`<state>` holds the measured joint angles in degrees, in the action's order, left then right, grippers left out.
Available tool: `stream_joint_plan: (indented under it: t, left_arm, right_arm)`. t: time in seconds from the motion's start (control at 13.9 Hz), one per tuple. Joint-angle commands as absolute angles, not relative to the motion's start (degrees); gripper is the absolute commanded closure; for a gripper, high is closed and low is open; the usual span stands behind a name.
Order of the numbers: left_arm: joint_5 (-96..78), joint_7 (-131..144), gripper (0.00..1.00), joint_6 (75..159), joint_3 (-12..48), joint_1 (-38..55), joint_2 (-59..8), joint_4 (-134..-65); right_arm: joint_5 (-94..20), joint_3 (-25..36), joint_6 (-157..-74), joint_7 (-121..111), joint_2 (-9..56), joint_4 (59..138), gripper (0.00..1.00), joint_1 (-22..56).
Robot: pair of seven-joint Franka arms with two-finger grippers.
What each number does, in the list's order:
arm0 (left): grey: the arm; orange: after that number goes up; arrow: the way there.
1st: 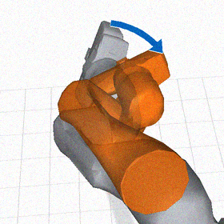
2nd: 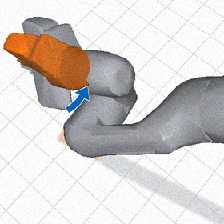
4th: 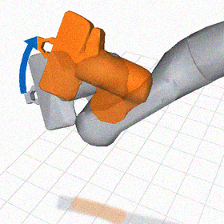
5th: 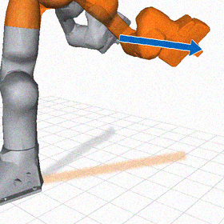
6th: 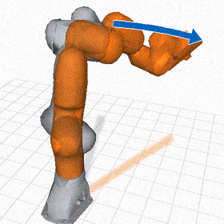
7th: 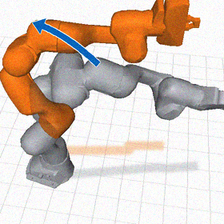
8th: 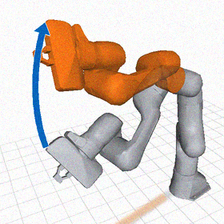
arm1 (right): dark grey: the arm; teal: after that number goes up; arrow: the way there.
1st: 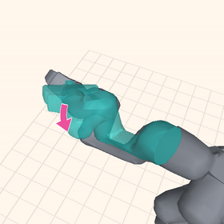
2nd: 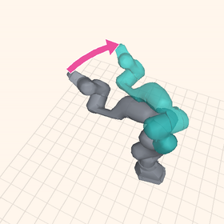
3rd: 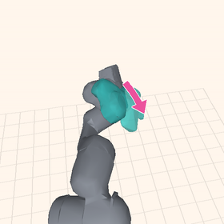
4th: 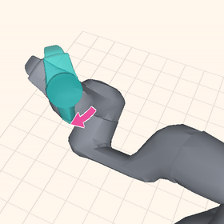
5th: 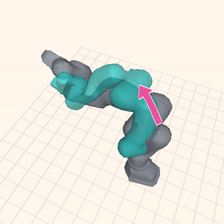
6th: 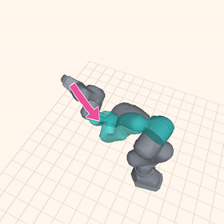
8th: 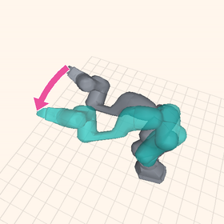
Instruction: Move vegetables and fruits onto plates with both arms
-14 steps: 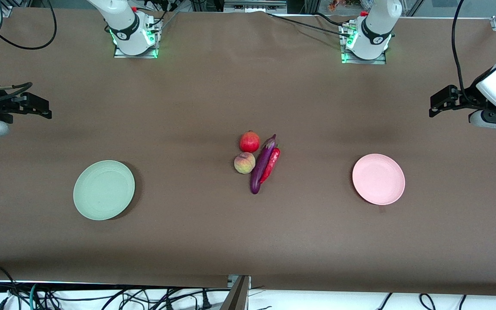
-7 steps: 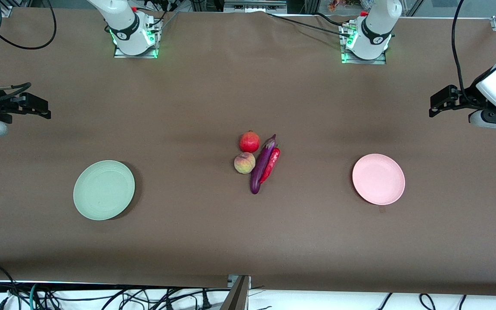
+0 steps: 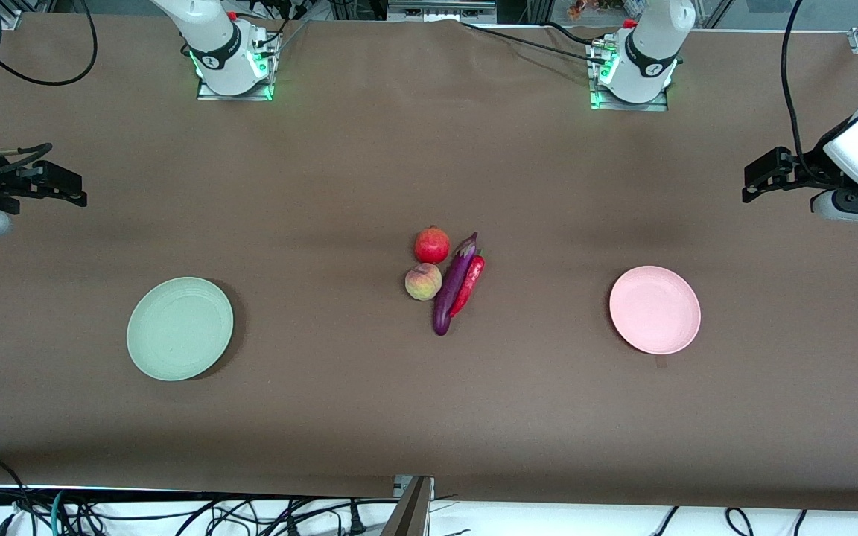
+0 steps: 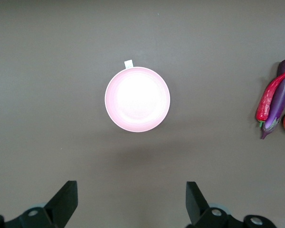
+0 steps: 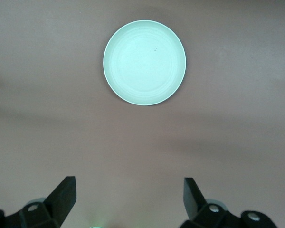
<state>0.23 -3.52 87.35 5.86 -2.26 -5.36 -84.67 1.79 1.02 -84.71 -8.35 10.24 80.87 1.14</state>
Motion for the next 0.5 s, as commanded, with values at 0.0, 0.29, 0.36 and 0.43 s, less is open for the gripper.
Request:
stream_joint_plan:
  t: [0.0, 0.29, 0.36, 0.43]
  left_arm:
    - [1.8, -3.7, 0.0, 86.6, 6.0, -2.2, -5.1, -83.8]
    - [1.8, -3.7, 0.0, 86.7, 6.0, -2.2, -5.2, -83.8]
    - [1.7, -3.7, 0.0, 86.7, 5.9, -2.3, -5.2, -83.8]
    - [1.8, -3.7, 0.0, 86.7, 5.9, -2.3, -5.2, -83.8]
  right_arm:
    - [1.2, 0.9, -84.7, -7.8, 10.4, 80.4, 0.0, 0.8]
    - [1.2, 0.9, -84.7, -6.8, 10.5, 80.4, 0.0, 0.6]
    - [1.2, 1.0, -84.7, -6.8, 10.9, 80.3, 0.0, 0.6]
    - [1.1, 1.0, -84.8, -6.8, 10.9, 80.4, 0.0, 0.5]
